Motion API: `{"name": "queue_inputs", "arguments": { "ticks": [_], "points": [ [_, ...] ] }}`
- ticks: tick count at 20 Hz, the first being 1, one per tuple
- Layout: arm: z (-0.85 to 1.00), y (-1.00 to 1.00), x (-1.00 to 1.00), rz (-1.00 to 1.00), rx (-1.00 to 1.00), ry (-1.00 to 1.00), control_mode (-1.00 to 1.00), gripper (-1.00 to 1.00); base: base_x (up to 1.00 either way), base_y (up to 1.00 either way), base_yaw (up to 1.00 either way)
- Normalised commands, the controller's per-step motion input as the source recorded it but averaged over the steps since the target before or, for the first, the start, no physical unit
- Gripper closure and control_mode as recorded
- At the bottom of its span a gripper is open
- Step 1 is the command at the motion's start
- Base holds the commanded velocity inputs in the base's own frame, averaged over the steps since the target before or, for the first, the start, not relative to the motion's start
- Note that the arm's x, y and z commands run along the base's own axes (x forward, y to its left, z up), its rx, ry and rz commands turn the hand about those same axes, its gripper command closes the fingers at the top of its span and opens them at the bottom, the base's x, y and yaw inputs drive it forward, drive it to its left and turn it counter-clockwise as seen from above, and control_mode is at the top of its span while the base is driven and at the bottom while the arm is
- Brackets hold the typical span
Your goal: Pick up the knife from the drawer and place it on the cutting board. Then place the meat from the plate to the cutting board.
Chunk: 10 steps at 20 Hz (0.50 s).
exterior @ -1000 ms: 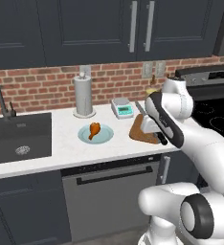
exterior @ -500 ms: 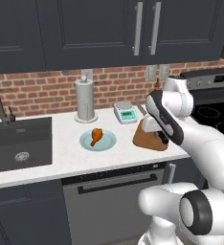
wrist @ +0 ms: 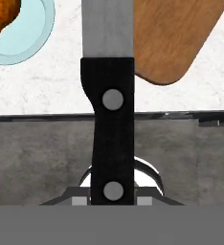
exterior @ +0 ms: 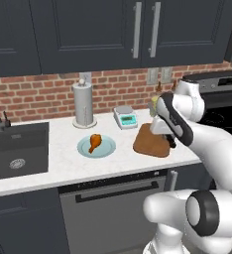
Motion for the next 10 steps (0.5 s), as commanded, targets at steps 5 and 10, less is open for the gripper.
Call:
{"name": "queue_inputs", "arguments": {
  "ticks": [5, 10],
  "points": [
    [-0.09, -0.37, 0.77, -0.32, 0.12, 0.08, -1.0, 1.0, 0.0, 0.0, 0.0],
    [-0.13, -0.09, 0.68, -0.28, 0.04, 0.06, -1.0, 1.0, 0.0, 0.0, 0.0]
  ]
}}
